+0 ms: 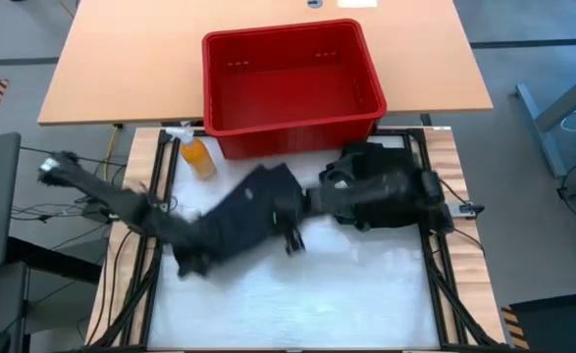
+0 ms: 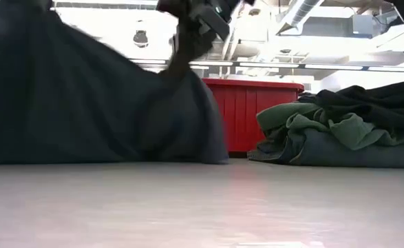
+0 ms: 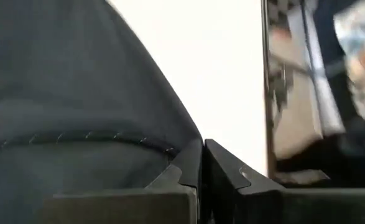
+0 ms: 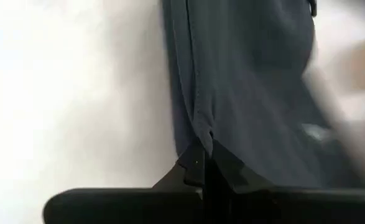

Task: Fold laundry
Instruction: Fold the black shorts

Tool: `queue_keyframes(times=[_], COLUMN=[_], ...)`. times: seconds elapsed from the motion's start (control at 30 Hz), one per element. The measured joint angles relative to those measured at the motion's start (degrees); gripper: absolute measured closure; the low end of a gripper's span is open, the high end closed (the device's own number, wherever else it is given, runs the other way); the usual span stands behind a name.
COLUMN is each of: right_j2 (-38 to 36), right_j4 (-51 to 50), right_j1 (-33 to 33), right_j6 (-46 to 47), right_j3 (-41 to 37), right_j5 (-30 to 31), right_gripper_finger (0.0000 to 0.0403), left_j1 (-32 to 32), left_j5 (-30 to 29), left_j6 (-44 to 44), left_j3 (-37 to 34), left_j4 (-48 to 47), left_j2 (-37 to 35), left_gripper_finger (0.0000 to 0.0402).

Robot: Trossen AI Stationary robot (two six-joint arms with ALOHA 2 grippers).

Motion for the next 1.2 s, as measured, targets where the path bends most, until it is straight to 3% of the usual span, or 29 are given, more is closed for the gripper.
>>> queue_keyframes(times=[0.17,0.27,0.37,0.53,0.63,0.7,0.83,1.03,1.2], right_j2=[2.6,4.1,5.0,3.3,-0.1,-2.5,-9.2,-19.3,-22.5], right_j4=[3.2,4.2,4.1,0.8,-2.1,-5.2,-3.1,19.2,20.2], right_j1=[10.4,15.0,17.4,15.6,13.2,12.0,11.9,14.0,19.0], right_j6=[7.4,11.1,14.5,27.3,35.8,42.2,54.5,84.0,105.0], right_j3=[-8.0,-8.9,-9.0,-9.0,-9.0,-9.6,-20.7,-42.0,-47.0], right_j5=[-1.4,-1.1,1.0,-2.0,-6.3,-6.1,0.9,7.0,19.7], right_gripper_finger=[0.0382,0.0376,0.034,0.0265,0.0219,0.0191,0.015,0.0138,0.0138], left_j1=[-13.3,-18.3,-20.1,-20.3,-20.4,-20.4,-20.4,-20.5,-20.5], left_j5=[3.9,3.6,3.2,4.2,5.1,5.6,6.0,1.8,-2.5], left_j6=[-16.1,-22.1,-25.3,-27.5,-28.4,-28.3,-29.4,-31.3,-31.3], left_j3=[-14.6,-16.3,-15.4,-12.7,-11.3,-10.6,-9.2,-7.9,-7.5], left_j4=[33.6,43.5,48.1,49.0,48.9,49.0,46.2,38.5,31.8], left_j2=[15.3,24.6,31.2,37.8,38.9,38.8,36.5,30.2,25.0], left_gripper_finger=[0.0401,0.0401,0.0401,0.0401,0.0393,0.0377,0.0334,0.0291,0.0286])
